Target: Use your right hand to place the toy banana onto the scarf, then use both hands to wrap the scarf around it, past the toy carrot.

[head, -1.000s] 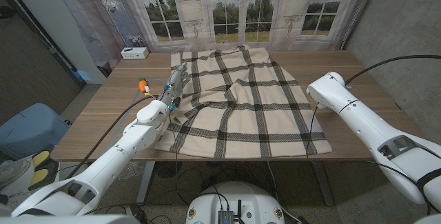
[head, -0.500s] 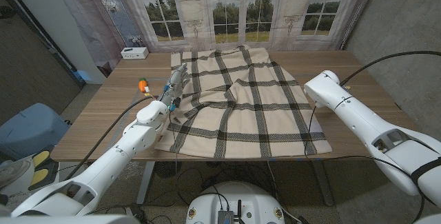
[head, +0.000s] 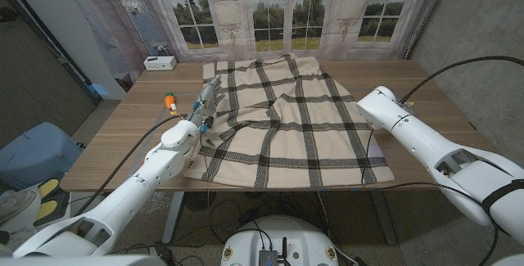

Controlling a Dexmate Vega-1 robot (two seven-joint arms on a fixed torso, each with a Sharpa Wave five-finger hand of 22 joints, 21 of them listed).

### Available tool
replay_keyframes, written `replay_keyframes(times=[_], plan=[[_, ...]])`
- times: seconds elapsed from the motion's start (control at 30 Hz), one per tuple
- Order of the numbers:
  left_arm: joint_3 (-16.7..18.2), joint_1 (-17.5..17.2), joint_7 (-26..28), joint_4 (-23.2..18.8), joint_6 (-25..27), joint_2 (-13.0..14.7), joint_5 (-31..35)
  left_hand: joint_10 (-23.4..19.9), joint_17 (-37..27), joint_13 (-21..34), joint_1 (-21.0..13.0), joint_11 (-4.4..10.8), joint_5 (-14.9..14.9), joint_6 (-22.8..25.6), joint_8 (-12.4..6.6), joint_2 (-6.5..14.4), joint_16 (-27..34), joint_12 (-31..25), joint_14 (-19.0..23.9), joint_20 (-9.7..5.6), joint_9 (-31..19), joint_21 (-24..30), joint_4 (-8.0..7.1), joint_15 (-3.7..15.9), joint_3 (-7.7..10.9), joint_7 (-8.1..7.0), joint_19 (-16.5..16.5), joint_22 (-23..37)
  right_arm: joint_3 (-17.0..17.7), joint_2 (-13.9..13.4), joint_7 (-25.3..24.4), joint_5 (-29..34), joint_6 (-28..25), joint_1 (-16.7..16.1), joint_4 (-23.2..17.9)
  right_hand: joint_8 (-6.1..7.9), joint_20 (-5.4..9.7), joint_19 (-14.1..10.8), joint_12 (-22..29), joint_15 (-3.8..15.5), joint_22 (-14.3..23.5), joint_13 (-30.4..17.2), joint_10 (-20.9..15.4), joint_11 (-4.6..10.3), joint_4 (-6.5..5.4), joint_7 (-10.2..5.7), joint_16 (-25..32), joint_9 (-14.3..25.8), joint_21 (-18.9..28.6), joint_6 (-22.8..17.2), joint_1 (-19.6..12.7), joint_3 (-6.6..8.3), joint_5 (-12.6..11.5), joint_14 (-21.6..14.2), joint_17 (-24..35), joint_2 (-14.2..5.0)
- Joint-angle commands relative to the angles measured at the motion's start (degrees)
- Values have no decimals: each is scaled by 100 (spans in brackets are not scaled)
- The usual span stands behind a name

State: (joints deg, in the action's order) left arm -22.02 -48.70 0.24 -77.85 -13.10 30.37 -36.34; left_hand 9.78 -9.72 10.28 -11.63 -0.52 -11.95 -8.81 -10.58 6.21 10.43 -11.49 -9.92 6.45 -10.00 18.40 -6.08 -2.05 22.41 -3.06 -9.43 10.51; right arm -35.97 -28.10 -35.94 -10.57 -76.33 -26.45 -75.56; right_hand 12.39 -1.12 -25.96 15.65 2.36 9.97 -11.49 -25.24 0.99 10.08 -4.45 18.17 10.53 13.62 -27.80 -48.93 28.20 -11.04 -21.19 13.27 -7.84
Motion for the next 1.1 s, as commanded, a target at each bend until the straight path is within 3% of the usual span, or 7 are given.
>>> replay_keyframes(times=[0.03, 0.17, 0.2, 0.23, 0.3, 0.7, 1.1], plan=[[16, -34, -5, -54, 21, 43, -9, 488, -33, 28, 42, -39, -19, 4, 3, 5, 4, -19, -640, 27, -10, -31, 39, -24, -1, 5, -18, 25, -60, 55, -417, 391, 425, -259, -35, 174, 152, -465, 562, 792, 69, -217, -1139, 197, -37, -217, 775, 23, 160, -1043, -509, -144, -13, -1090, 559, -128], [11, -24, -19, -56, 38, 51, -10, 493, -33, 28, 45, -43, -19, -2, 6, 5, 2, -16, -644, 28, -10, -36, 40, -27, -2, 2, -16, 26, 3, 0, -525, 476, 668, -424, -207, 334, 178, -849, 1309, 1006, 121, -479, -2286, 360, -144, -199, 1630, 39, 361, -2341, -977, -160, 37, -2138, 1356, -303], [9, -21, -20, -60, 43, 55, -8, 492, -33, 28, 45, -44, -19, -3, 6, 6, 2, -16, -645, 28, -10, -37, 40, -28, -3, 3, -16, 26, -3, -18, -518, 490, 701, -442, -235, 341, 194, -914, 1409, 1024, 127, -510, -2449, 351, -165, -198, 1727, 39, 397, -2453, -1010, -145, 40, -2317, 1433, -327], [9, -18, -19, -61, 49, 55, -9, 496, -33, 28, 46, -43, -19, -3, 6, 6, 1, -14, -646, 28, -10, -38, 40, -28, -3, 2, -16, 26, -4, -41, -514, 503, 752, -469, -274, 288, 204, -985, 1672, 1017, 140, -592, -2885, 356, -216, -192, 1844, 37, 454, -2534, -1060, -101, 54, -2589, 1561, -339], [6, -10, -32, -57, 53, 57, -9, 500, -33, 28, 47, -42, -19, -7, 8, 6, 1, -13, -646, 29, -10, -40, 41, -24, -4, 3, -16, 26, 6, -69, -550, 545, 861, -530, -342, 244, 231, -1037, 1834, 1036, 147, -639, -3145, 347, -241, -141, 1933, 35, 495, -2575, -1095, -70, 62, -2808, 1648, -348], [-17, 23, -49, -54, 102, 60, -4, 497, -32, 28, 48, -40, -20, -12, 10, 11, 0, -13, -650, 28, -11, -56, 47, -25, -4, 3, -14, 26, -104, -285, -665, 897, 1423, -794, -853, 171, 272, -1105, 1979, 1041, 165, -686, -3267, 363, -223, -21, 1985, 35, 575, -2720, -1233, 29, 62, -3059, 1791, -336], [-22, 25, -22, -66, 122, 57, 4, 503, -30, 28, 42, -41, -20, -26, 14, 17, 0, -10, -648, 25, -11, -69, 60, -22, -1, 6, -3, 27, -531, -470, -353, 1361, 1806, -667, -1125, 108, 264, -1002, 2031, 1032, 171, -717, -3246, 365, -231, -28, 1934, 42, 569, -2747, -1280, 65, 63, -3072, 1851, -317]])
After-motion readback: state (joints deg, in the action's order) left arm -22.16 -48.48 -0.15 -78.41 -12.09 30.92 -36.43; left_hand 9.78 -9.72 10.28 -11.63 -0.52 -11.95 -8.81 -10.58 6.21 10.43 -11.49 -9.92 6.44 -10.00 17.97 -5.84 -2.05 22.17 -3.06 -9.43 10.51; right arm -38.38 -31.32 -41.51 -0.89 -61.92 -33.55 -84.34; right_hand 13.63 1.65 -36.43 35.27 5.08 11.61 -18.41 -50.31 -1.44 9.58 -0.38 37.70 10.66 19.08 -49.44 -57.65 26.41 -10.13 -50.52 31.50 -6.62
